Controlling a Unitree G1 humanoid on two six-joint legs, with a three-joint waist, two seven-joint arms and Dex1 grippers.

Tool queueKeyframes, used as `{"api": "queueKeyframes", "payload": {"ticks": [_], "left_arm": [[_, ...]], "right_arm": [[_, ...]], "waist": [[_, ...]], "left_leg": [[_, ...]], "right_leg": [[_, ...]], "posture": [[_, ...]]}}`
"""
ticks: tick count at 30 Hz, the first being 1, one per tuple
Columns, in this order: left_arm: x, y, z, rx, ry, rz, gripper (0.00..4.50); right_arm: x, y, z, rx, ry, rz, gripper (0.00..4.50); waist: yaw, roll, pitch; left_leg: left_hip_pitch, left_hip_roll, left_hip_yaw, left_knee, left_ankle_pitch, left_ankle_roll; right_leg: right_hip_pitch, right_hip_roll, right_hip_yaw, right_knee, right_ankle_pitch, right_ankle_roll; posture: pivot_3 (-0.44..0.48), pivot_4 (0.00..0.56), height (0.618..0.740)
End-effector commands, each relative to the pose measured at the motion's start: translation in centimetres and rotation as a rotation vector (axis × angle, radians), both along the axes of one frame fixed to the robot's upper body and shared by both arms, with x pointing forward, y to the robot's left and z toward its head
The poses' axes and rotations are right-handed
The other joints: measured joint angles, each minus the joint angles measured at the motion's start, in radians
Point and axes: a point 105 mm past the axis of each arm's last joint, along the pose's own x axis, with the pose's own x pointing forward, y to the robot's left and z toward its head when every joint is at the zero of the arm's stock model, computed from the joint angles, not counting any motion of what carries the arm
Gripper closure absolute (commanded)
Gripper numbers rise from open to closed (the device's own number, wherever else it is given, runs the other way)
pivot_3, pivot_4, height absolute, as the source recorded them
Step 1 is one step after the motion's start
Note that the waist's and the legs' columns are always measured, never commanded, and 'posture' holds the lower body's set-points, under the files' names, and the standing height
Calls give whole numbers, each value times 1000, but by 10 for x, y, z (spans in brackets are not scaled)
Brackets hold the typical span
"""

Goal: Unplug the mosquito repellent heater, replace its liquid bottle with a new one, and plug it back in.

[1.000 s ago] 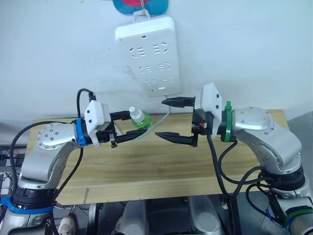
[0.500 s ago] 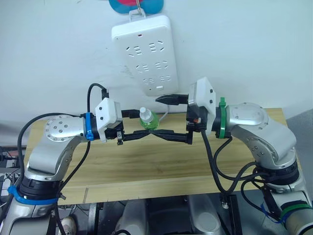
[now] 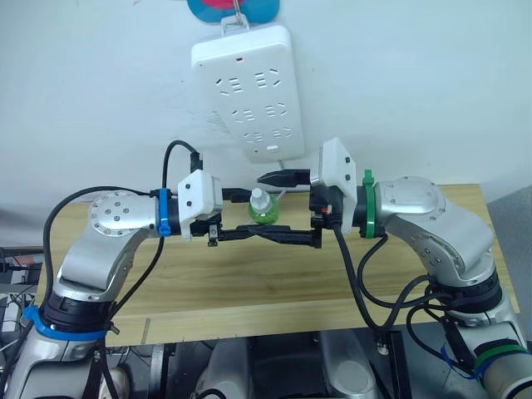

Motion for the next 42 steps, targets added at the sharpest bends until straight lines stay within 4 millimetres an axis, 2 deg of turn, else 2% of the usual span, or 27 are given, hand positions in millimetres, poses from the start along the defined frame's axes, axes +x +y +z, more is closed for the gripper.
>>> {"api": "queueKeyframes", "payload": {"ticks": [1, 8, 11, 18, 28, 34, 42], "left_arm": [[-7, -10, 8, 9, -58, -35, 2254], [-8, -13, 9, 0, -60, -34, 2254], [-8, -13, 9, -5, -58, -32, 2254], [-6, -10, 13, -30, -54, -10, 2254], [-9, -11, 16, -58, -28, -24, 2254], [-15, -8, 21, -77, 1, -85, 2254], [-20, -6, 22, -54, 20, -159, 2254]], "right_arm": [[-7, 5, 5, 3, -25, 35, 391], [-5, 6, 3, -4, -25, 32, 391], [-3, 6, 4, -2, -27, 25, 938], [-2, 5, 3, -6, -30, 17, 3342], [-4, 7, 4, -5, -41, 56, 3393], [-14, 5, -1, -44, -83, 176, 3393], [-16, 3, -7, -94, -141, 293, 3393]], "waist": [[-1, 0, 0], [1, 0, 0], [1, 0, 0], [1, 0, 0], [1, 0, 0], [1, 0, 0], [2, 0, 0]], "left_leg": [[0, 0, 0, 1, 0, 0], [0, 0, -1, 8, 0, 0], [0, 0, -1, 8, -1, 1], [0, 0, 0, 8, 0, 0], [0, 0, 0, 8, 0, 0], [0, 0, 0, 8, 0, 0], [0, 0, 0, 8, 0, 0]], "right_leg": [[0, 0, 0, 1, 0, 0], [0, 0, 1, 9, 0, 0], [0, 0, 1, 9, 0, 0], [0, 0, 2, 8, 0, 0], [-1, 0, 2, 9, 0, 0], [0, 0, 2, 9, 0, 0], [0, 0, 1, 9, 0, 0]], "posture": [[-182, 415, 740], [-179, 416, 740], [-178, 417, 740], [-176, 416, 740], [-176, 415, 740], [-171, 410, 740], [-165, 404, 740]]}}
